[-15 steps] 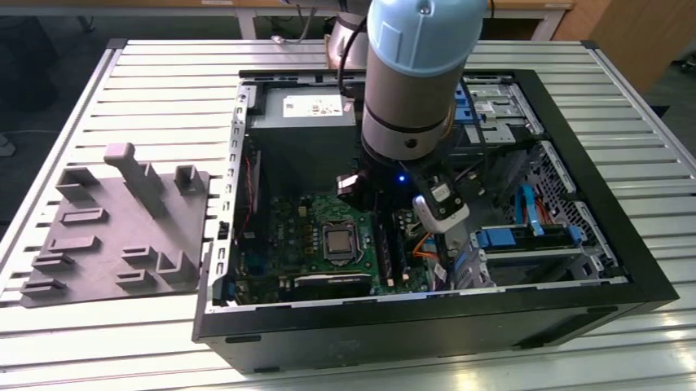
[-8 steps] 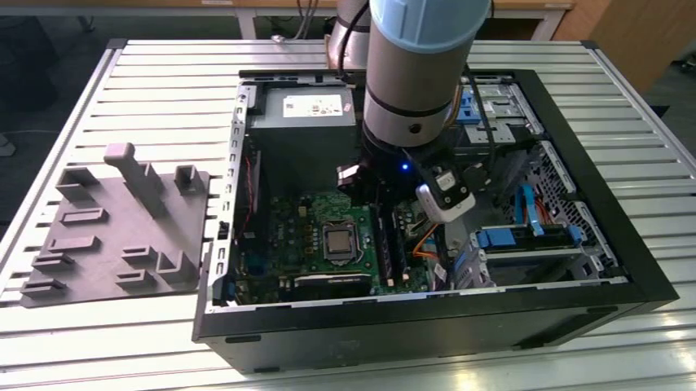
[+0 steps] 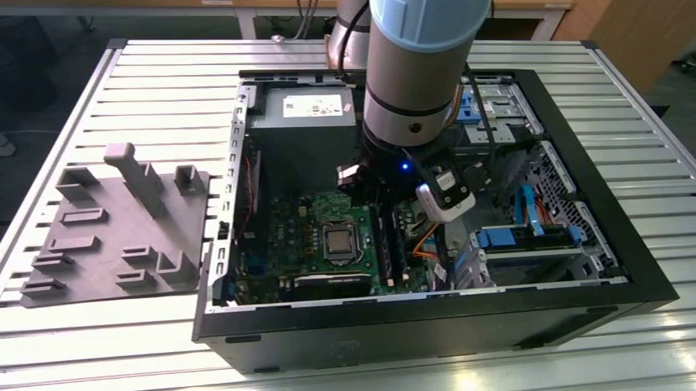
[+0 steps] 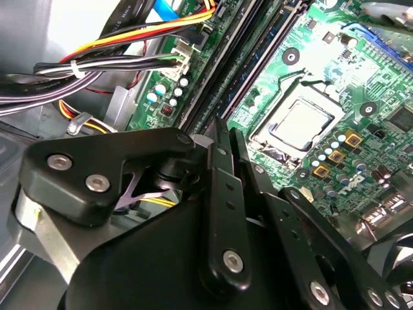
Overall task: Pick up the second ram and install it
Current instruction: 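Insert the second ram into the second slot, then press down the second ram until it locks into place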
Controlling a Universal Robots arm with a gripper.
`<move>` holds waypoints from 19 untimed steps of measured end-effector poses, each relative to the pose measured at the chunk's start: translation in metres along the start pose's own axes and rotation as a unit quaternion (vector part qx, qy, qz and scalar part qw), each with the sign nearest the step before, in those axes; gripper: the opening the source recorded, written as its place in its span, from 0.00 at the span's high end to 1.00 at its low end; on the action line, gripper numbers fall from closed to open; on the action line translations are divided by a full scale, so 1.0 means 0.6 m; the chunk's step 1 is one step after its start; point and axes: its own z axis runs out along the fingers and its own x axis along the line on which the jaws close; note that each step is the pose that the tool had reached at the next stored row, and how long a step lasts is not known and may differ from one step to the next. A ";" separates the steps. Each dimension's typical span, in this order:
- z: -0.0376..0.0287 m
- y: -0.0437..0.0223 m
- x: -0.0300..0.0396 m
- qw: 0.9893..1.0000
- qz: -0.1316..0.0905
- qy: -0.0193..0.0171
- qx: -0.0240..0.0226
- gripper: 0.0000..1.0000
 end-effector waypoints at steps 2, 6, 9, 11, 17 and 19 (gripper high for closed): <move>0.000 0.000 0.000 1.000 0.000 0.000 0.000 0.83; 0.000 0.000 0.000 1.000 0.000 0.000 0.000 0.89; 0.000 0.000 0.000 1.000 0.000 0.000 0.000 0.89; 0.000 0.001 0.000 1.000 0.000 0.000 0.000 0.89; 0.000 0.003 0.000 1.000 0.000 0.000 0.000 0.89; 0.000 0.004 0.000 1.000 0.000 0.000 0.000 0.89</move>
